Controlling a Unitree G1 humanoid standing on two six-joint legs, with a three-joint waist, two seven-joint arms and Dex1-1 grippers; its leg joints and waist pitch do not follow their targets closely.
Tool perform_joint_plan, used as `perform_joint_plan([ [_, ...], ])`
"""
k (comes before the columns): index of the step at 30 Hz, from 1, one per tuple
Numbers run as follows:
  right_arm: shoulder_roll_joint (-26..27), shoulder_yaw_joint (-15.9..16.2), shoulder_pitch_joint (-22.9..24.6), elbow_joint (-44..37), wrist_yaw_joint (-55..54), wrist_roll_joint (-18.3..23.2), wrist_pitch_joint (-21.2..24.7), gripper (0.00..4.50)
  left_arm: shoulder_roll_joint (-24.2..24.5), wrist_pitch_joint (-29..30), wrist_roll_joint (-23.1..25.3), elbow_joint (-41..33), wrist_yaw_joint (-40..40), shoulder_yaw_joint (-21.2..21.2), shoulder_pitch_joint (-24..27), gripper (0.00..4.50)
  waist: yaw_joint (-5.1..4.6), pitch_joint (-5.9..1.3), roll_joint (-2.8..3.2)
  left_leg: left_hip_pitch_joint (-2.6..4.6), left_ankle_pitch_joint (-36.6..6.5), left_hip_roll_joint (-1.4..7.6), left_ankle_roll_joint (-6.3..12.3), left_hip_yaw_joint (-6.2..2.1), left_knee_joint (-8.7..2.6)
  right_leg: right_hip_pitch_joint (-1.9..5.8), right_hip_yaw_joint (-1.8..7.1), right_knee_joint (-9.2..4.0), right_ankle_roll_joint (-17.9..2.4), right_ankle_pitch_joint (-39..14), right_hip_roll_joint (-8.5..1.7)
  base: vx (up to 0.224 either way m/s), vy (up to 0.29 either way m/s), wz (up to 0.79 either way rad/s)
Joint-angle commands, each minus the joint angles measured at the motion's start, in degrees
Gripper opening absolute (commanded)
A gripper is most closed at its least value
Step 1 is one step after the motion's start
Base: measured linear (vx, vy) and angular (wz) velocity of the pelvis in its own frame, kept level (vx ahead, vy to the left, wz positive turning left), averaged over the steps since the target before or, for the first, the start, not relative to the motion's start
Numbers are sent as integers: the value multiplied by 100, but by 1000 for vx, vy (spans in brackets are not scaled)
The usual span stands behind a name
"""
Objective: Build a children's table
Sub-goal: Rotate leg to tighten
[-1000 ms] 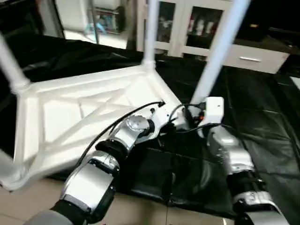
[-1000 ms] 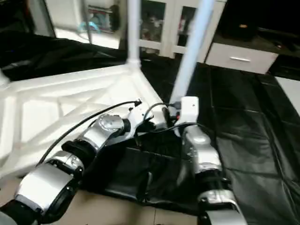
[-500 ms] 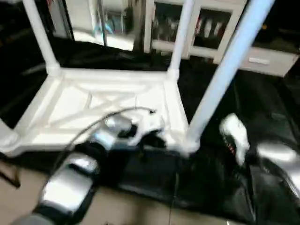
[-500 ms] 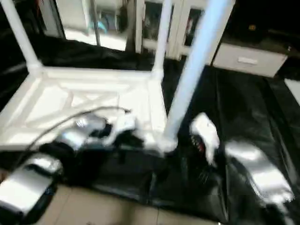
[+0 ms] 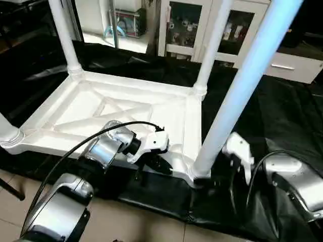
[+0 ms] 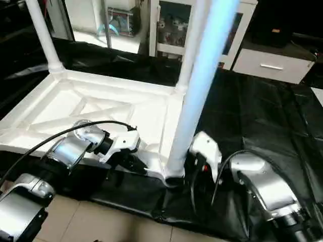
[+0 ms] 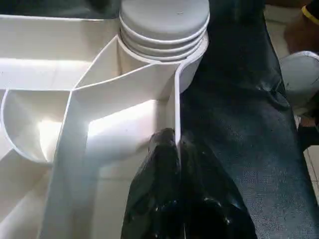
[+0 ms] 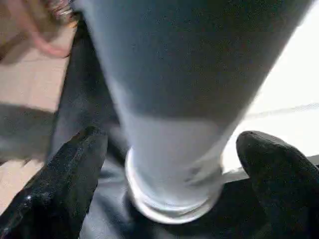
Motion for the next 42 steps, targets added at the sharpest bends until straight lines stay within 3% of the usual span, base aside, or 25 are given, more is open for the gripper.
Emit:
perform_joint_plan([
  [1,-127,92,-69,19,199,-75,-97,446,-27,78,121,4,-192,-307,115,0,-32,-312,-33,38,-1644,165,189,-54,-450,265,192,-285,-1270,-1654,-191,0,0,0],
  [7,-195,148,-135,202,376,-128,-215,420,27,202,135,-170,-175,-322,184,0,-24,-322,-56,41,-1514,169,227,-46,-433,264,193,-264,-1301,-1556,-191,0,0,0],
  [8,-195,148,-135,202,376,-128,-215,396,27,202,135,-170,-175,-322,184,0,-18,-321,-53,40,-1495,166,241,-47,-432,267,192,-264,-1303,-1564,-189,0,0,0],
  [23,-148,219,-221,456,581,-258,-418,282,71,400,136,-400,-110,-407,289,0,-9,-328,-69,32,-1397,158,282,-45,-410,271,194,-248,-1288,-1572,-185,0,0,0],
  [28,-96,195,-205,483,589,-214,-392,274,84,428,148,-399,-105,-422,278,0,-12,-324,-64,32,-1465,150,264,-46,-410,269,193,-257,-1255,-1679,-174,0,0,0],
  [31,126,-19,-240,637,253,-149,-257,274,-11,447,91,-347,93,-340,264,0,-24,-316,-63,31,-1559,145,235,-47,-413,260,192,-269,-1245,-1773,-171,0,0,0],
  [34,530,-337,-364,962,-491,-69,108,274,-339,624,-46,-158,565,-109,186,0,-57,-292,-76,31,-1831,129,164,-61,-427,241,173,-321,-1108,-2284,-163,0,0,0],
  [35,771,-469,-433,1155,-962,-75,369,274,-565,702,-87,15,949,32,98,0,-84,-289,-77,36,-1930,112,106,-72,-423,221,161,-354,-1027,-2543,-166,0,0,0],
  [37,920,-529,-466,1256,-1239,-98,496,274,-712,725,-93,158,1235,118,24,0,-133,-297,-86,46,-2006,102,15,-107,-422,219,132,-381,-911,-2800,-173,0,0,0],
  [38,1042,-576,-483,1299,-1438,-105,546,272,-822,757,-105,261,1450,187,-34,0,-191,-282,-109,11,-2080,96,13,-121,-432,229,115,-402,-804,-2951,-160,0,0,0],
  [40,1284,-684,-528,1380,-1850,-130,611,270,-999,796,-121,444,1825,304,-149,0,-254,-283,-103,30,-2243,74,-2,-135,-409,185,87,-457,-676,-3282,-164,0,0,0],
  [41,1708,-891,-636,1593,-2708,-270,674,270,-1283,792,-119,748,2533,486,-358,0,-285,-288,-111,16,-2219,69,4,-144,-407,189,85,-479,-627,-3310,-171,0,0,0],
  [42,1734,-904,-644,1609,-2766,-282,678,270,-1302,791,-118,769,2586,499,-373,0,-308,-293,-102,-5,-2185,72,-11,-155,-412,194,82,-459,-630,-3261,-171,0,0,0],
])
